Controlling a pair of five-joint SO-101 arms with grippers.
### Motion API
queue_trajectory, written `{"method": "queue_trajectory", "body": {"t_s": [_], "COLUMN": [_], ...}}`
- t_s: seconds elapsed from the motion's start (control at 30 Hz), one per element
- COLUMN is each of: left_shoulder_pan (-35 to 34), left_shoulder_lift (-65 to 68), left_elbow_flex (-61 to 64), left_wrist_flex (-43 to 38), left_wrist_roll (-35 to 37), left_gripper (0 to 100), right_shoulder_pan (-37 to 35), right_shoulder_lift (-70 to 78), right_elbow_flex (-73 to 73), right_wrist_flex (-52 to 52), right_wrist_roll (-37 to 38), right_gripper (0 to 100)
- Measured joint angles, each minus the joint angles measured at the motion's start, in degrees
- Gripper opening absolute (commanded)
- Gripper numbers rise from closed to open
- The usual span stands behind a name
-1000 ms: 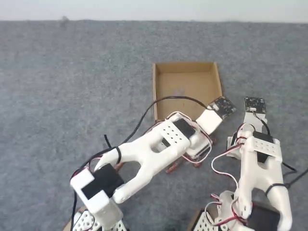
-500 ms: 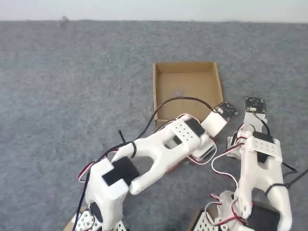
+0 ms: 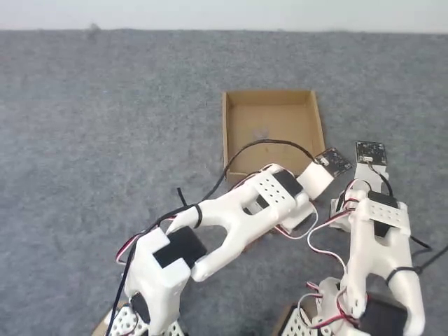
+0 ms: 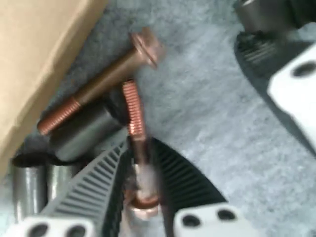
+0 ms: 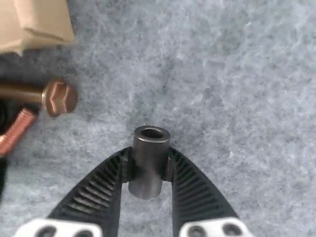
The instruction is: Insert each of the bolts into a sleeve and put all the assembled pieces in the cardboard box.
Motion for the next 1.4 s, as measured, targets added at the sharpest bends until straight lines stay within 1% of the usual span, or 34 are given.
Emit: {"method": "queue_trajectory", "body": {"t_s": [0.27, 0.4, 0.57, 0.67, 0.77, 0.93, 1.0, 1.1, 1.17, 1.23, 1.33, 1.4], "left_shoulder_pan": [-0.1, -0.2, -1.7, -4.9, -9.8, -22.2, -28.1, -38.4, -45.3, -50.5, -55.3, -56.4], "left_shoulder_lift": [-0.1, -3.7, -14.3, -21.8, -29.0, -38.6, -41.3, -44.5, -45.3, -45.3, -45.3, -45.3], "left_elbow_flex": [-0.7, 1.1, 8.6, 13.0, 17.1, 25.2, 27.7, 30.3, 32.7, 35.7, 40.3, 41.8], "left_wrist_flex": [9.2, 11.1, 11.3, 11.8, 11.6, 4.7, 1.9, -1.6, -4.7, -9.1, -15.4, -17.8], "left_wrist_roll": [-10.5, -12.0, -12.0, -12.0, -12.0, -11.9, -9.1, -0.4, 7.7, 16.3, 26.2, 28.8], "left_gripper": [1, 1, 1, 1, 1, 1, 1, 1, 1, 1, 1, 1], "right_shoulder_pan": [0.0, 0.0, 0.0, 0.0, 0.0, 0.0, 0.0, 0.0, 0.0, 0.0, 0.0, 0.0], "right_shoulder_lift": [0.0, 0.0, 0.0, 0.0, 0.0, 0.0, 0.0, 0.0, 0.0, 0.0, 0.0, 0.0], "right_elbow_flex": [0.0, 0.0, 0.0, 0.0, 0.0, 0.0, 0.0, 0.0, 0.0, 0.0, 0.0, 0.0], "right_wrist_flex": [0.0, 0.0, -0.9, -1.0, -1.1, -1.1, -1.1, -1.1, -1.1, -1.1, -1.1, -1.1], "right_wrist_roll": [0.0, 0.0, 0.0, 0.0, 0.0, 0.0, 0.0, 0.0, 0.0, 0.0, 0.0, 0.0], "right_gripper": [0.7, 0.7, 0.7, 0.7, 0.7, 0.7, 0.7, 0.7, 0.7, 0.7, 0.7, 0.7]}}
